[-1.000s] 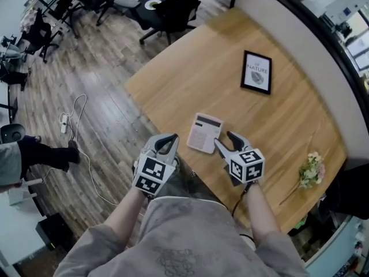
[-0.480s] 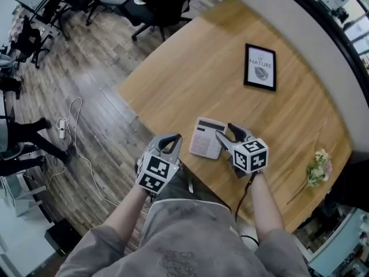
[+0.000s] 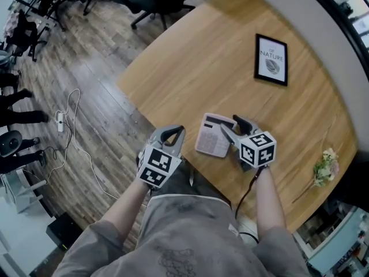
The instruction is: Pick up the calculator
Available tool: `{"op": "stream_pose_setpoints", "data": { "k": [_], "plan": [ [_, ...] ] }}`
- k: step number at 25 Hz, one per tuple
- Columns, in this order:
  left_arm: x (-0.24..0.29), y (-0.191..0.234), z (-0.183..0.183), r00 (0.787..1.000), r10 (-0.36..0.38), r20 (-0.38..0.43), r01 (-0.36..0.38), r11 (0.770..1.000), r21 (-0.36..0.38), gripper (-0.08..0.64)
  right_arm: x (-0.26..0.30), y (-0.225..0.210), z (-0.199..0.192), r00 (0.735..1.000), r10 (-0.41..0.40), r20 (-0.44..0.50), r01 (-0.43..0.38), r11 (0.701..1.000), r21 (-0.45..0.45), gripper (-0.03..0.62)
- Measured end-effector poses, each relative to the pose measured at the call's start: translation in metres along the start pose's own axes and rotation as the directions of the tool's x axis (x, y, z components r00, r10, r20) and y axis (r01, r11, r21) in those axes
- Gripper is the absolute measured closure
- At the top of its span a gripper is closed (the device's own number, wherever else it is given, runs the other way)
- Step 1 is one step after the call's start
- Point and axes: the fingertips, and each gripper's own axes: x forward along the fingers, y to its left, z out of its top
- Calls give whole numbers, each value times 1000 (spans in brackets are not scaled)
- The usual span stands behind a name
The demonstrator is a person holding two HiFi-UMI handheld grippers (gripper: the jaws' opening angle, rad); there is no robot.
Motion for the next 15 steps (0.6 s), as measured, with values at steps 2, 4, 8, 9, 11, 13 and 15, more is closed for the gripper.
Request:
{"op": "stream_pose_setpoints", "data": {
  "k": [2,4,8,9,11,13,15],
  "plan": [
    [0,3,0,1000,5,8,-4,1000,-5,558,6,2,-1,1000,24,-15,-24,1000,-6,374],
    [1,5,-3,1000,1,7,-1,1000,-11,558,10,2,-2,999,50,-22,-49,999,14,376],
    [0,7,-7,1000,-2,9,2,1000,-13,558,15,7,-6,995,85,-57,-83,996,31,381],
    [-1,7,-8,1000,-3,10,3,1000,-15,558,15,9,-8,993,87,-74,-86,996,23,385],
    [-3,6,-10,1000,-6,11,6,1000,-24,558,15,12,-13,990,97,-100,-95,995,22,413],
    [-5,5,-12,1000,-9,10,9,999,-36,558,13,14,-15,987,121,-108,-116,992,49,433],
    [-6,4,-16,1000,-13,6,13,999,-43,558,10,17,-20,983,155,-103,-146,985,89,453]
  ]
}}
